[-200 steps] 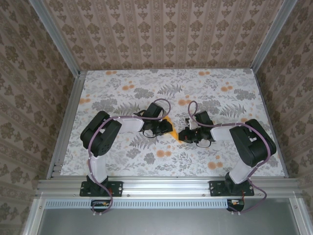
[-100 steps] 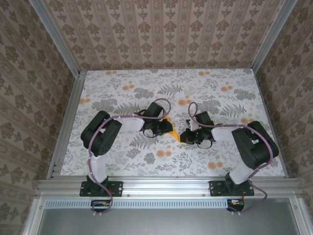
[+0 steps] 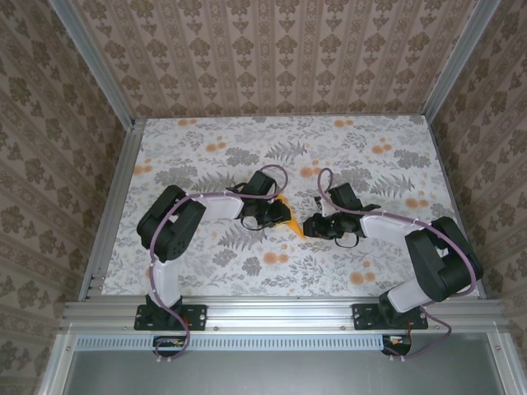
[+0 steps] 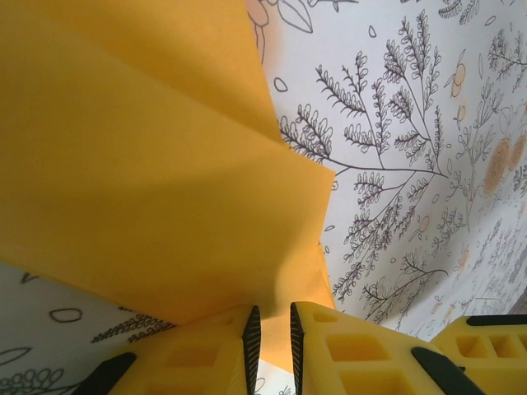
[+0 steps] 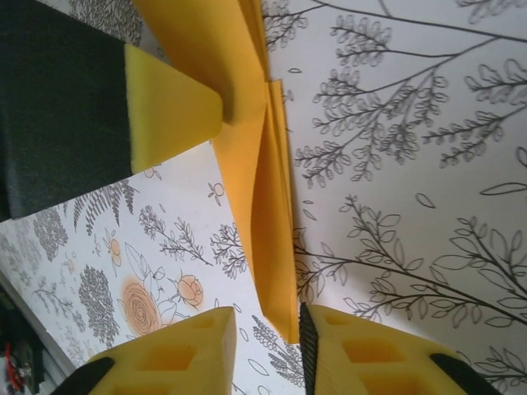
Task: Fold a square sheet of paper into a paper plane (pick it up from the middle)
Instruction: Fold the wing for the fifth time at the center of the table.
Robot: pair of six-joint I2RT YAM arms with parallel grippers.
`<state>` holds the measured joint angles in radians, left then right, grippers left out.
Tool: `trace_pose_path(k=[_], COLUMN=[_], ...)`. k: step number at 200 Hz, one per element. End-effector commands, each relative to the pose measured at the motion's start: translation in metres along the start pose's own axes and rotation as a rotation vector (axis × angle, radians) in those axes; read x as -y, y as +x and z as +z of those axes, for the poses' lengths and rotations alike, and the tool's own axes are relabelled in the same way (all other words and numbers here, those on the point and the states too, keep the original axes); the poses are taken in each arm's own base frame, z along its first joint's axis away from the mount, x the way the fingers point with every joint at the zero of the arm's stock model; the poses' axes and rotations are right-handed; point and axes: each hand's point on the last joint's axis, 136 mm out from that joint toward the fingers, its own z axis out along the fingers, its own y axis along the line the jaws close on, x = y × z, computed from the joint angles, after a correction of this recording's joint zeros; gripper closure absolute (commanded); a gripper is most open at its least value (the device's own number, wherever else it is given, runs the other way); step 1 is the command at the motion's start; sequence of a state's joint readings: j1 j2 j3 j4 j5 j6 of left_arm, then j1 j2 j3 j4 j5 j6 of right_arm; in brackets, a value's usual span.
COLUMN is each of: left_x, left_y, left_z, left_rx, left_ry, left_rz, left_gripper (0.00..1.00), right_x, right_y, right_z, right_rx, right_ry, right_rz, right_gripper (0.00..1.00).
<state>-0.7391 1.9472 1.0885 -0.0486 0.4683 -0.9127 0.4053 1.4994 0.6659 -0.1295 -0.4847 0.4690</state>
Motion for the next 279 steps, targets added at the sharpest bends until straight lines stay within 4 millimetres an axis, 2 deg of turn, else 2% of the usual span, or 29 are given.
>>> trace_pose_path(k=[1, 28, 55, 96, 143, 180, 210, 231, 279], left_x=[-0.048, -0.047, -0.047, -0.047, -0.048, -0.048, -0.049, -0.05, -0.051], left_y=[0.009, 0.008, 0.008, 0.008, 0.009, 0.009, 0.009, 0.01, 0.01], left_z=[0.01, 0.01, 0.009, 0.01, 0.01, 0.01, 0.011, 0.011, 0.011], left_rx=[-0.027, -0.028, -0.029, -0.032, -0.034, -0.033, -0.036, -0.037, -0.039], left_ry=[-0.155, -0.157, -0.157, -0.16, -0.162, -0.163, -0.164, -0.166, -0.167], left_rz=[-0.079, -0.078, -0.077, -0.076, -0.076, -0.077, -0.079, -0.081, -0.081], left_gripper=[0.78, 0.78, 0.78, 0.78, 0.78, 0.78, 0.78, 0.78, 0.78], right_x=[0.001, -0.003, 0.002, 0.014, 0.022, 0.025, 0.017, 0.019, 0.025], right_y=[0.004, 0.007, 0.009, 0.011, 0.015, 0.016, 0.01, 0.011, 0.013], right_z=[0.001, 0.009, 0.015, 0.016, 0.018, 0.017, 0.013, 0.013, 0.015], right_rx=[-0.032, -0.067, -0.09, -0.091, -0.108, -0.109, -0.089, -0.1, -0.118], right_ry=[0.063, 0.064, 0.083, 0.137, 0.173, 0.187, 0.165, 0.178, 0.206], right_rz=[-0.067, -0.094, -0.079, -0.058, -0.048, -0.049, -0.073, -0.083, -0.079], right_gripper=[0.68, 0.66, 0.67, 0.76, 0.8, 0.8, 0.7, 0.67, 0.7])
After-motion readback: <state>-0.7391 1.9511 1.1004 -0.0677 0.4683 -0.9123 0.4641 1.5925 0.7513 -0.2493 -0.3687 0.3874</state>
